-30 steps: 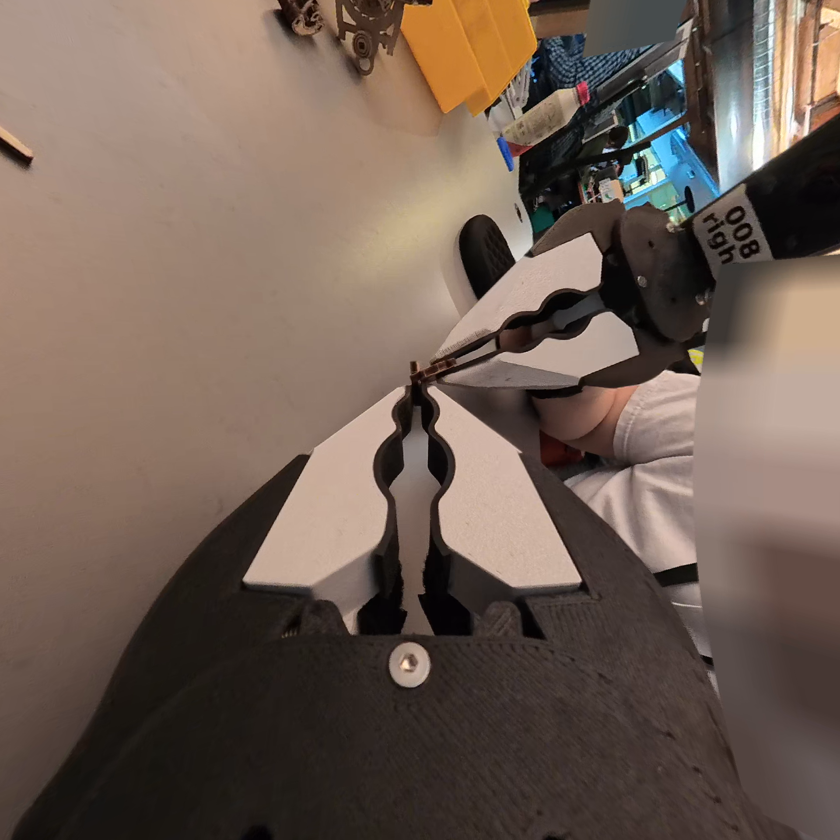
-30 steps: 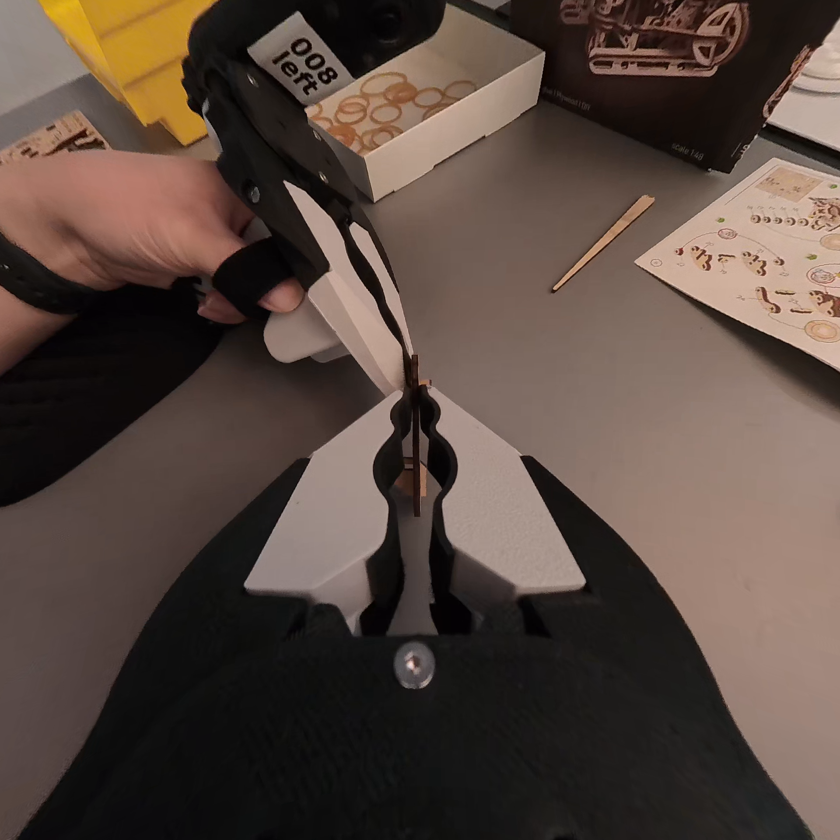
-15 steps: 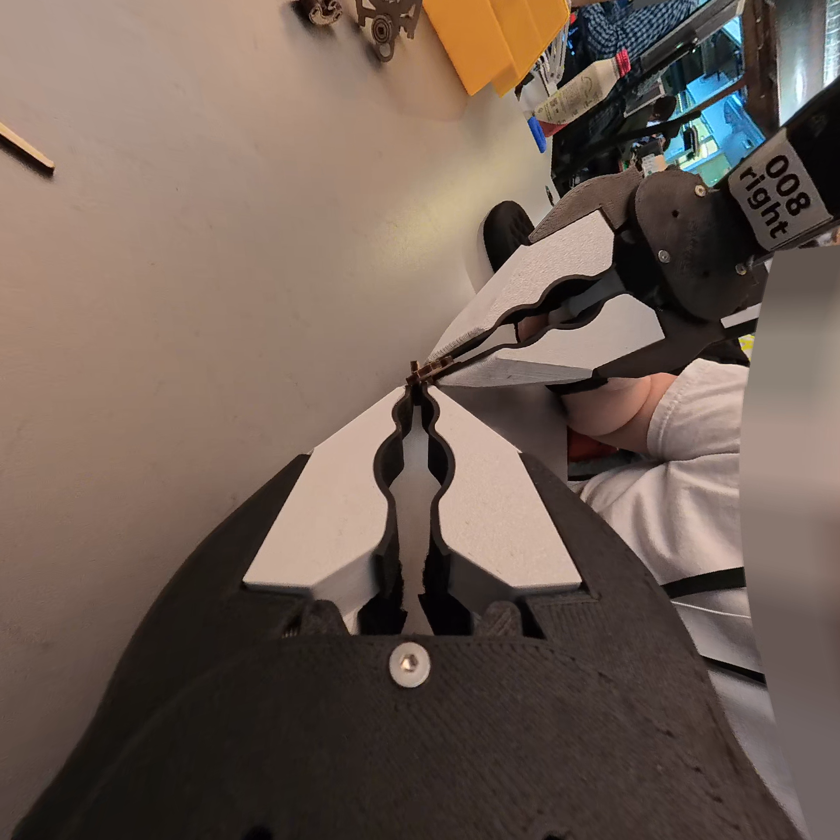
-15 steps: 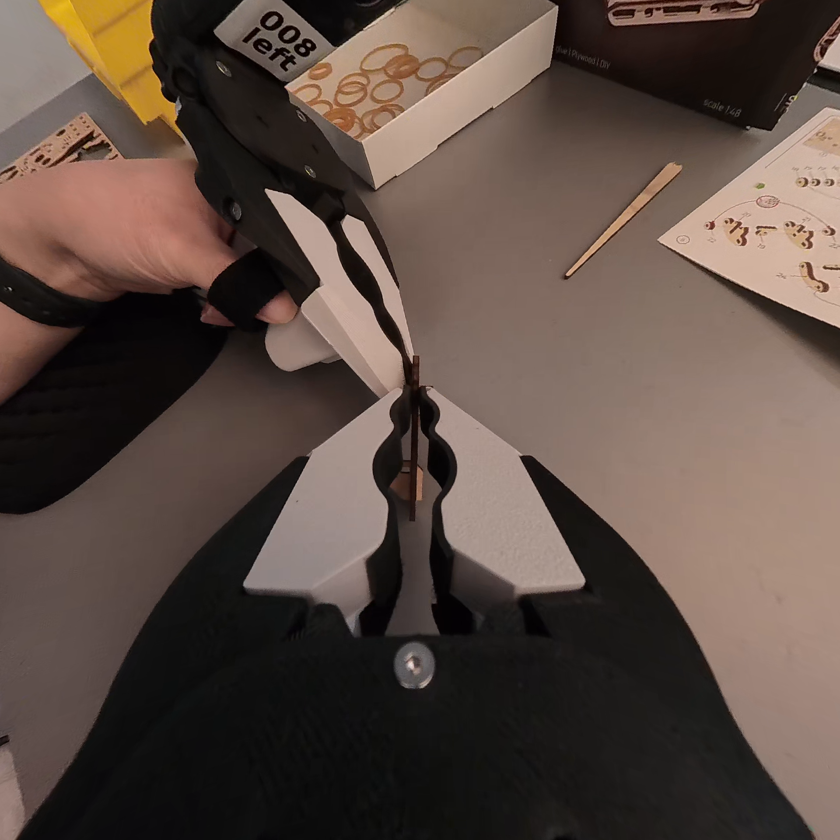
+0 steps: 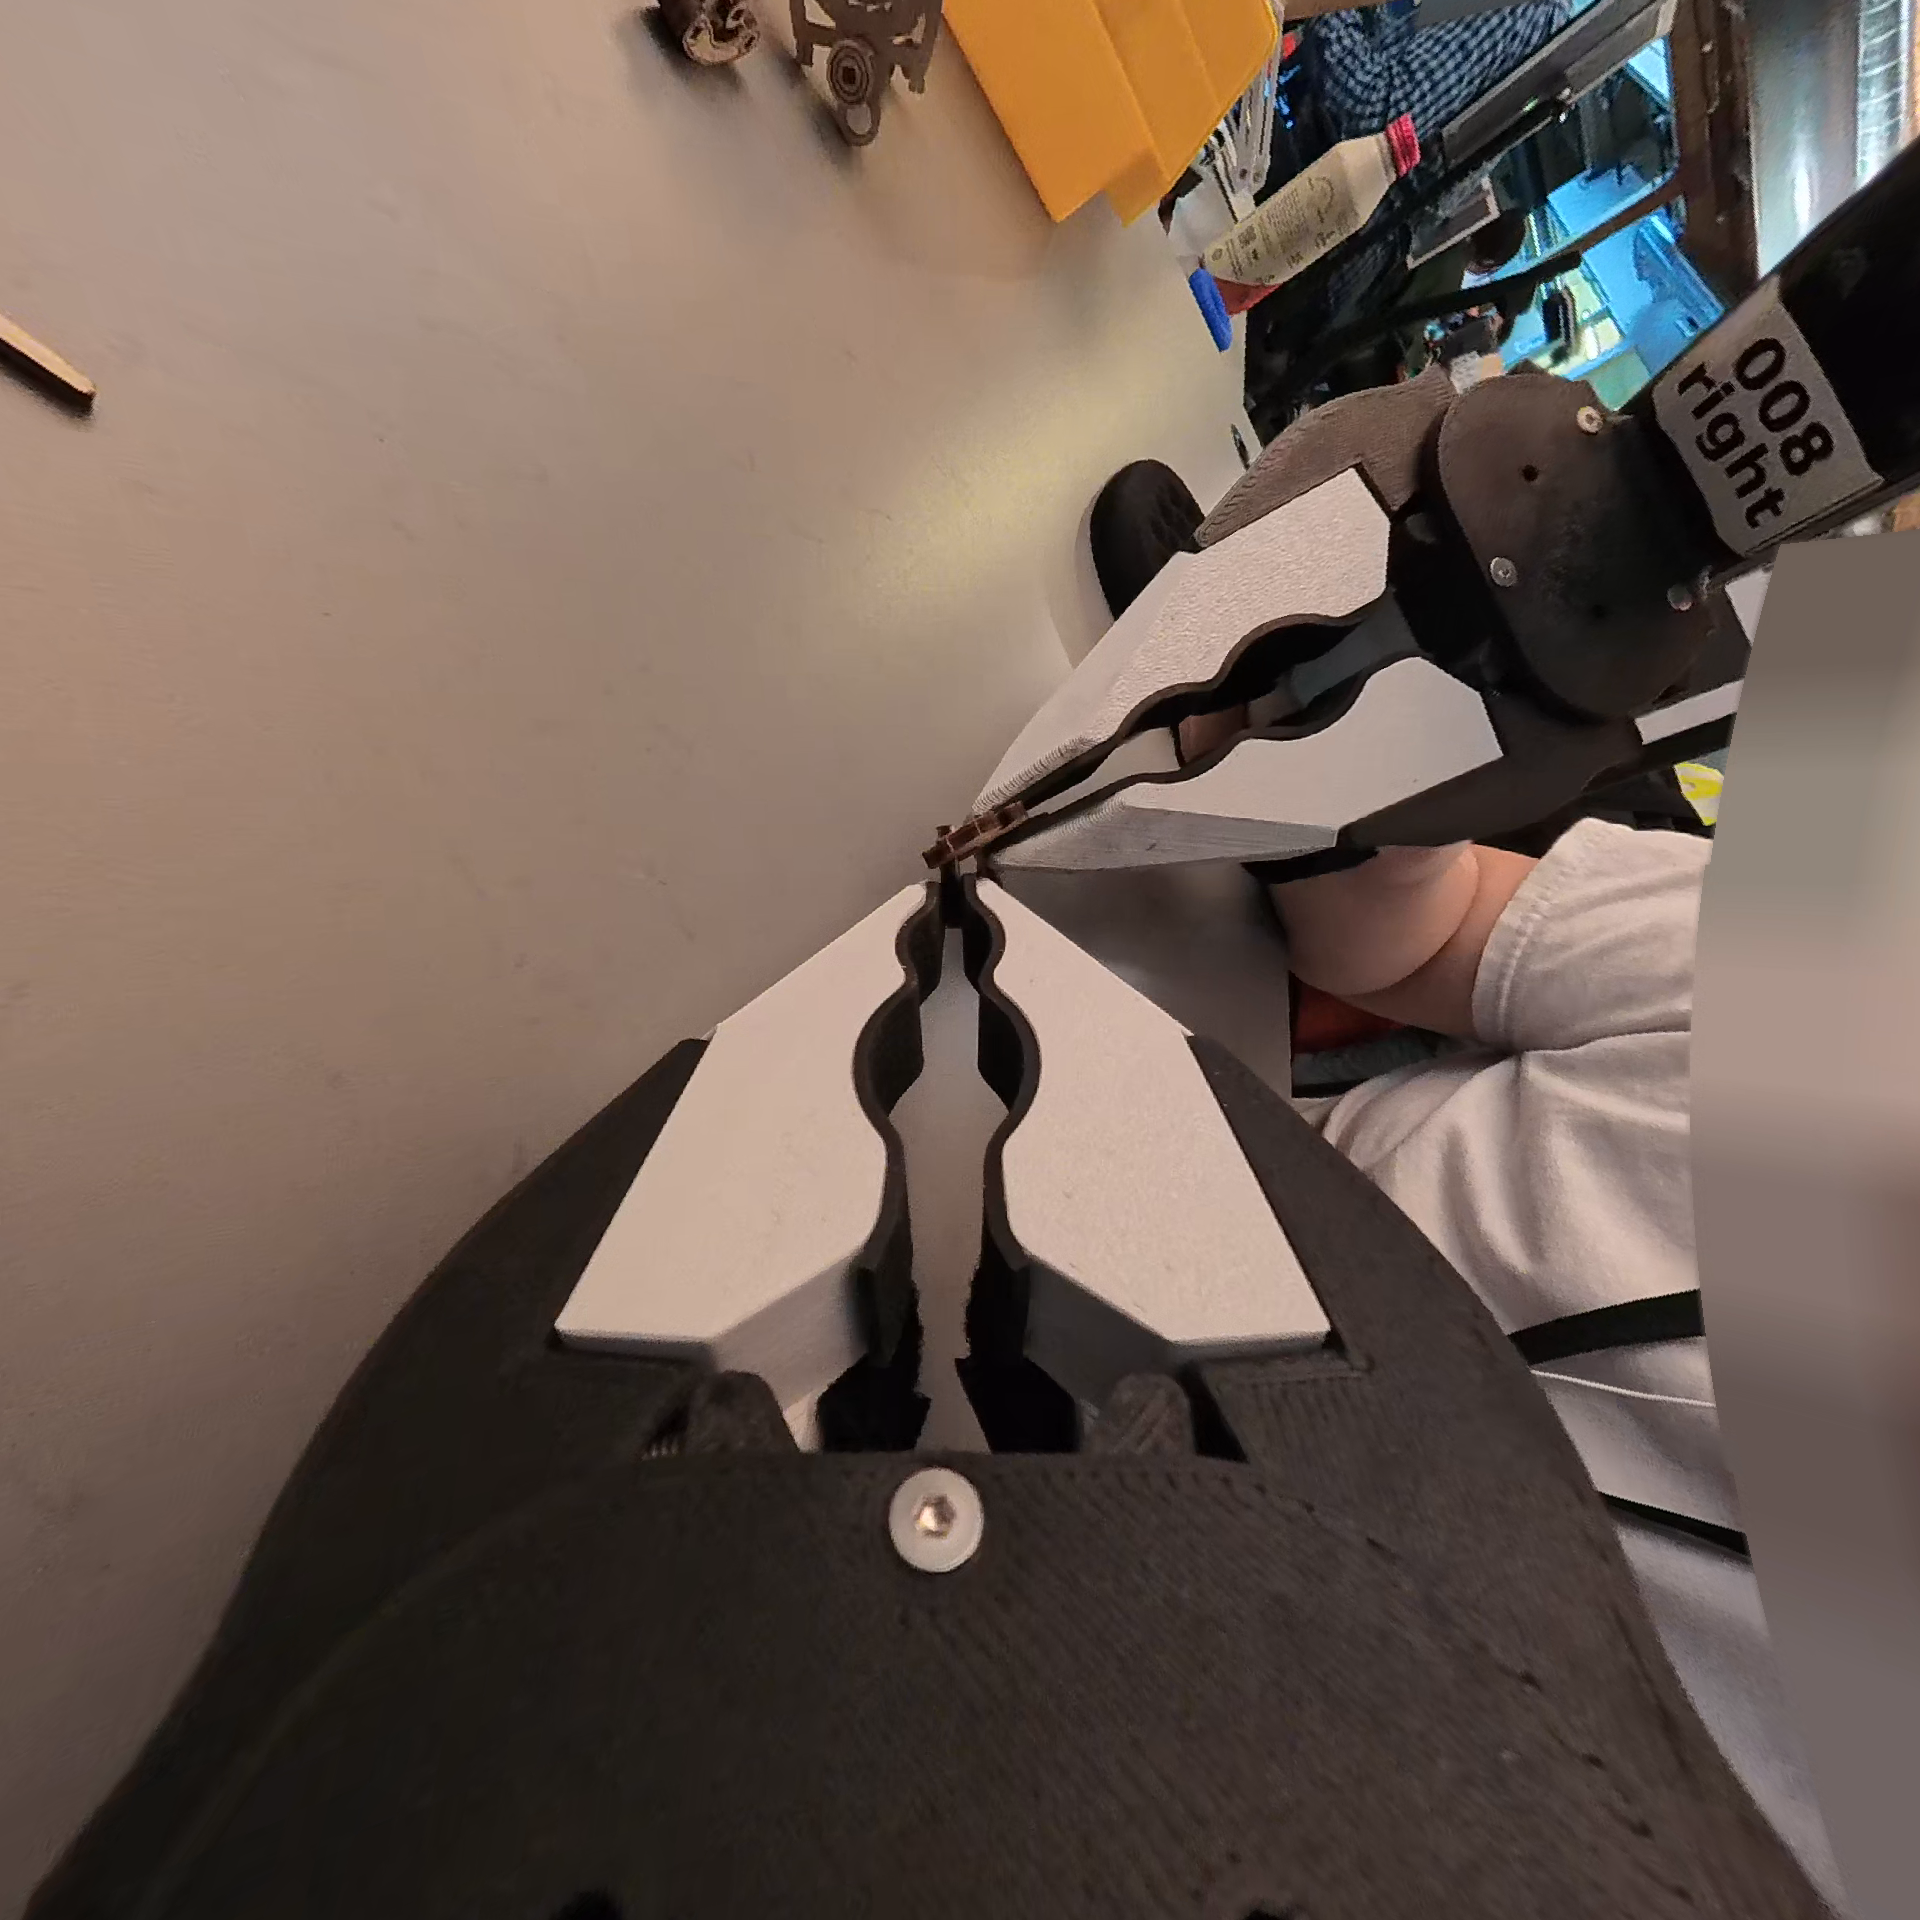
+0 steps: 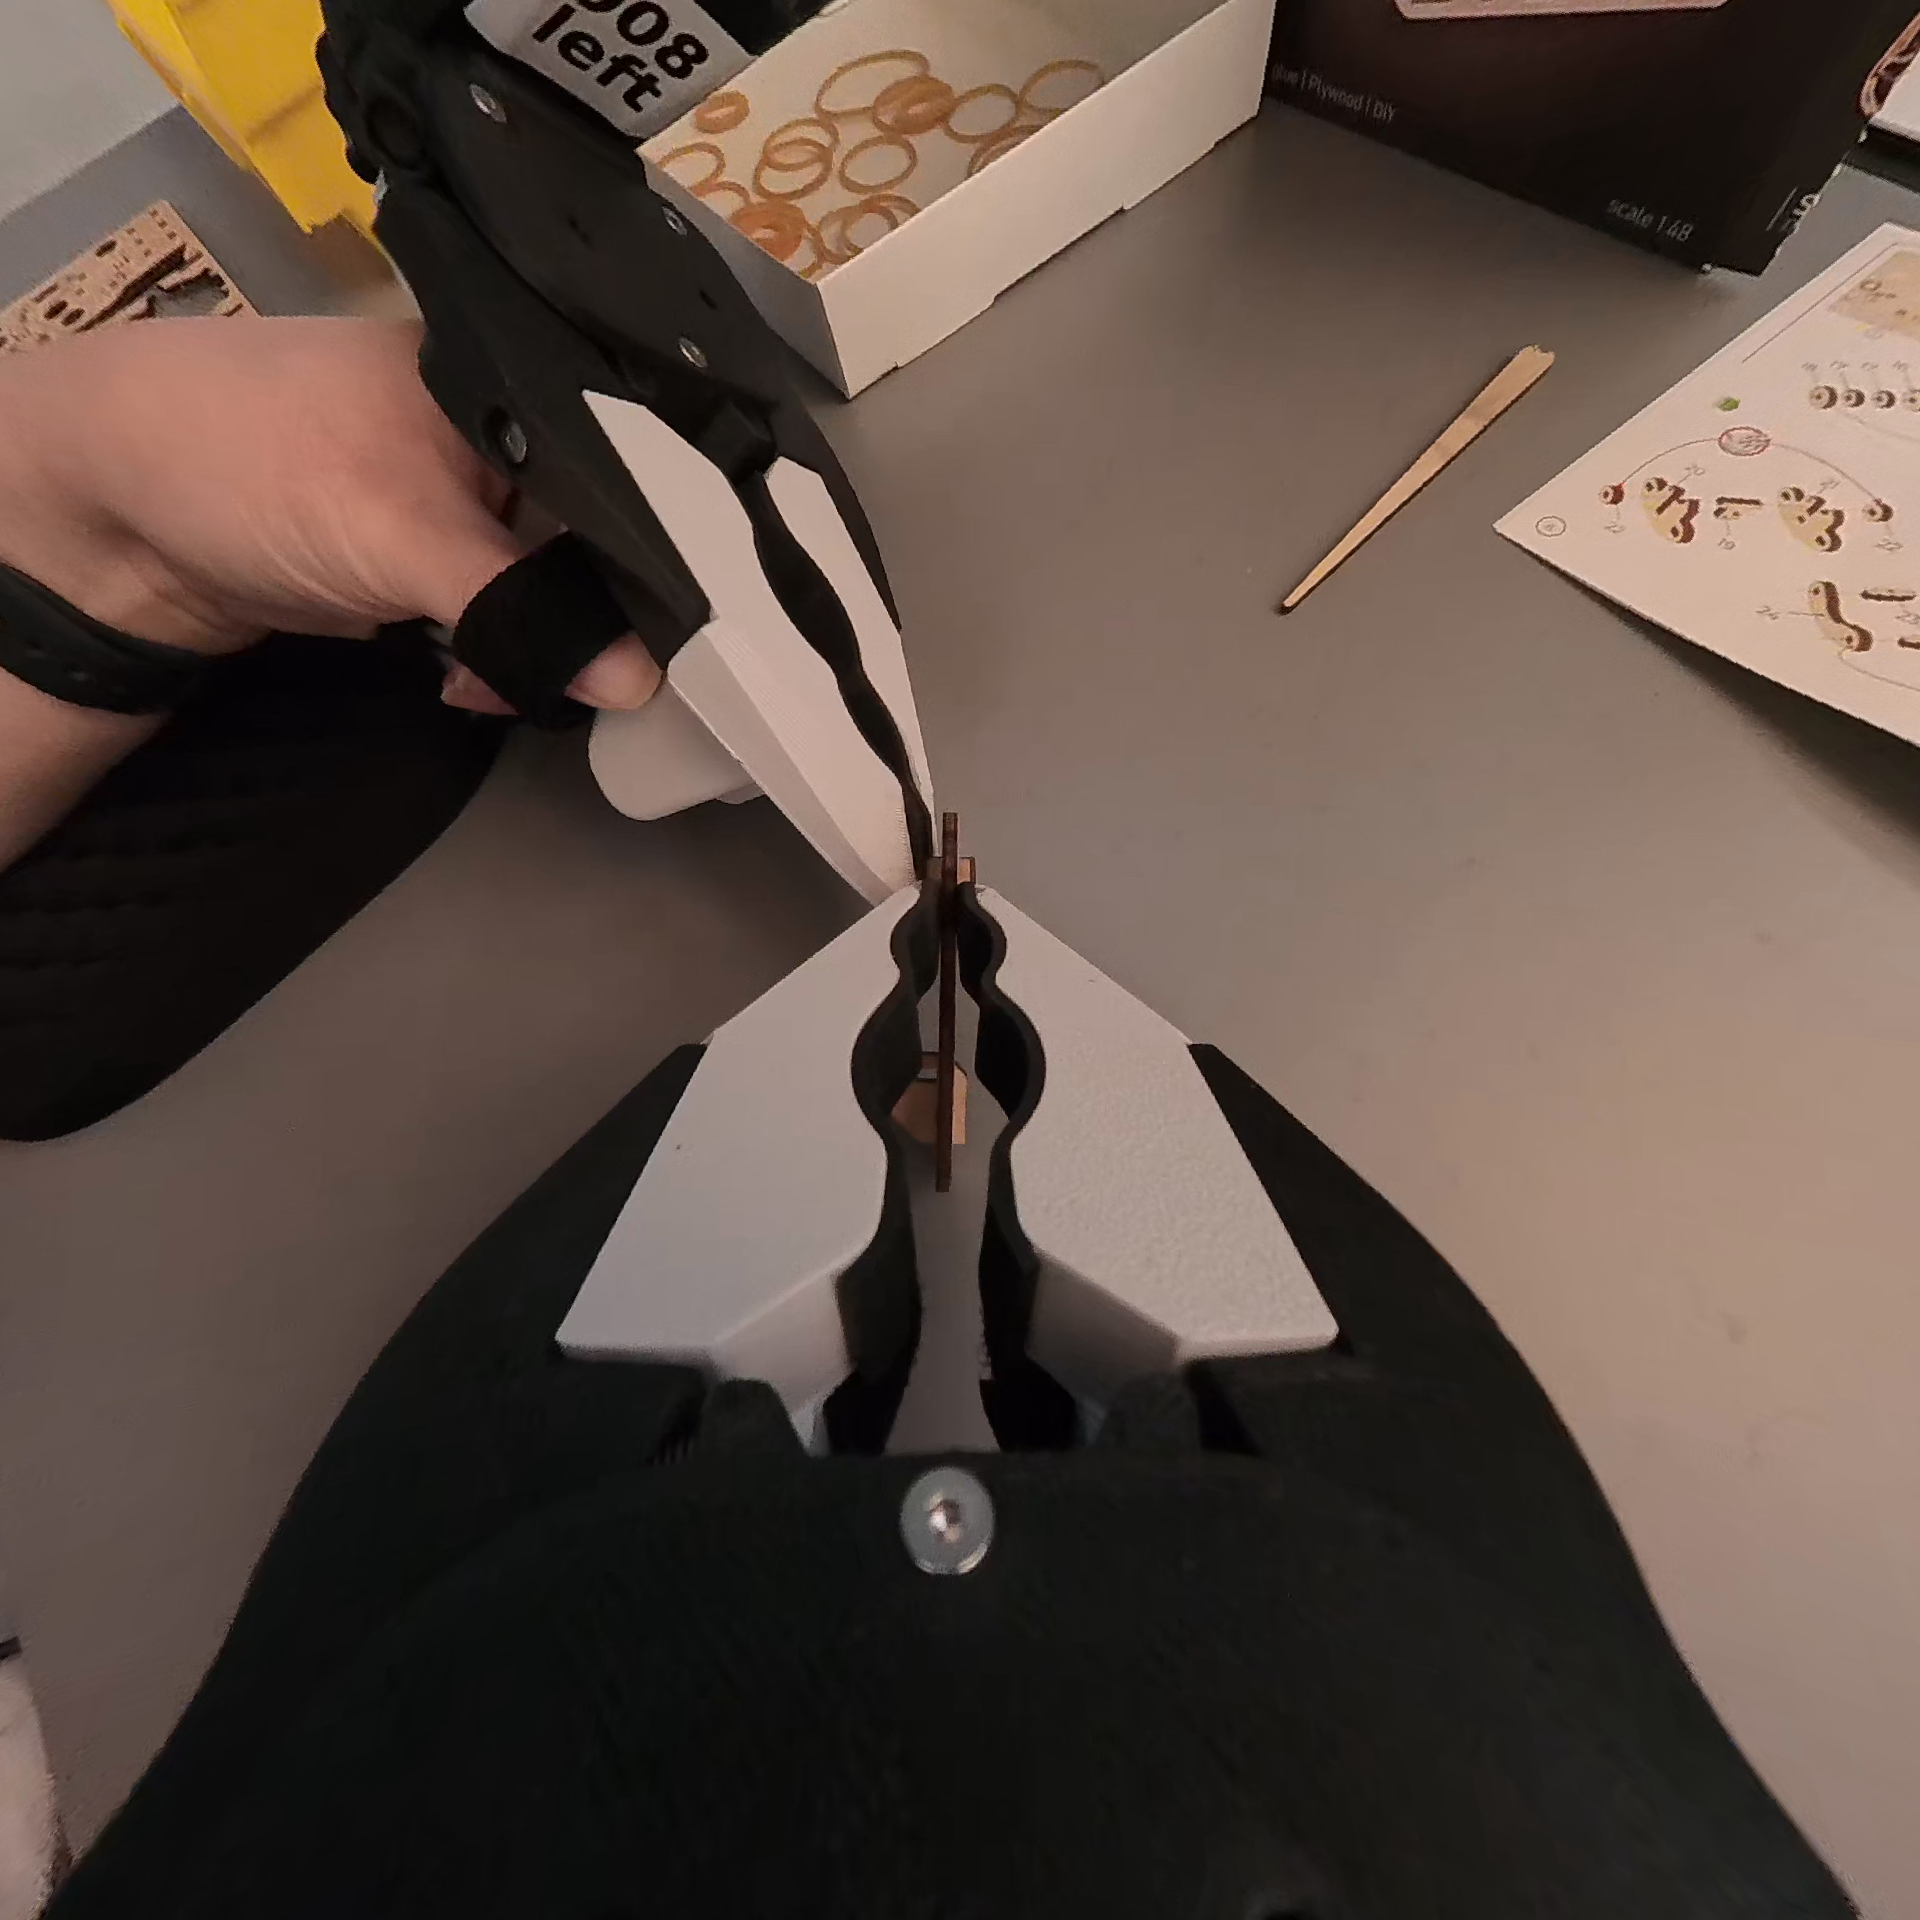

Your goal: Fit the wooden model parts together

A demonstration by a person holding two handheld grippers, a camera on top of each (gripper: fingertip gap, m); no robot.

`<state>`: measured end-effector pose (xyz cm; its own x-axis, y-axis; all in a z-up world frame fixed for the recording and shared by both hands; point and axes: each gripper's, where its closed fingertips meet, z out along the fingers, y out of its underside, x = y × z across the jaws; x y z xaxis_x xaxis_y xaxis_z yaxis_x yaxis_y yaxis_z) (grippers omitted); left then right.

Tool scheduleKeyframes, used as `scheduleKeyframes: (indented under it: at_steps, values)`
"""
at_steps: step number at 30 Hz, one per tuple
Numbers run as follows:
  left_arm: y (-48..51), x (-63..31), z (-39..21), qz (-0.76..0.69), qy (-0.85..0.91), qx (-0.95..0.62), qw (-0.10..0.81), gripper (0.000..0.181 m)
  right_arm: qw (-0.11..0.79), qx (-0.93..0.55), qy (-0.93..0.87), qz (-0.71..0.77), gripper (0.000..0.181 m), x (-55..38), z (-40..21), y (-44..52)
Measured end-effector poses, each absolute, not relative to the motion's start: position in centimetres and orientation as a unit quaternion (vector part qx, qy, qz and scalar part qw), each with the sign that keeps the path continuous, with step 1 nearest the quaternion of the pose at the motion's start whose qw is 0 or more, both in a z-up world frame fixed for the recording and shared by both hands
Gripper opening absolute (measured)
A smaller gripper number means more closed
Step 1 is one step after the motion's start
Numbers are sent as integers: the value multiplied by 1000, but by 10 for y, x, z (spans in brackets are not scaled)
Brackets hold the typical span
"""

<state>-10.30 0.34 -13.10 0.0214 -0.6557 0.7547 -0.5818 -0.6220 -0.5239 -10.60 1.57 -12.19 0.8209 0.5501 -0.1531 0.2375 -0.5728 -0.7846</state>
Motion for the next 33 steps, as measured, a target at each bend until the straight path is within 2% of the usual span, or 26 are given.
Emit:
scheduleKeyframes:
  at_steps: [11,20,33]
  values:
    - [6,-99,-121,-575,421,-698,65,0,428,-855,-230,181,2,-102,-112,18]
    - [8,-91,-113,-543,474,-672,168,0,464,-836,-253,150,2,-95,-103,18]
    - [7,-82,-104,-574,446,-662,182,0,509,-811,-269,104,3,-91,-93,16]
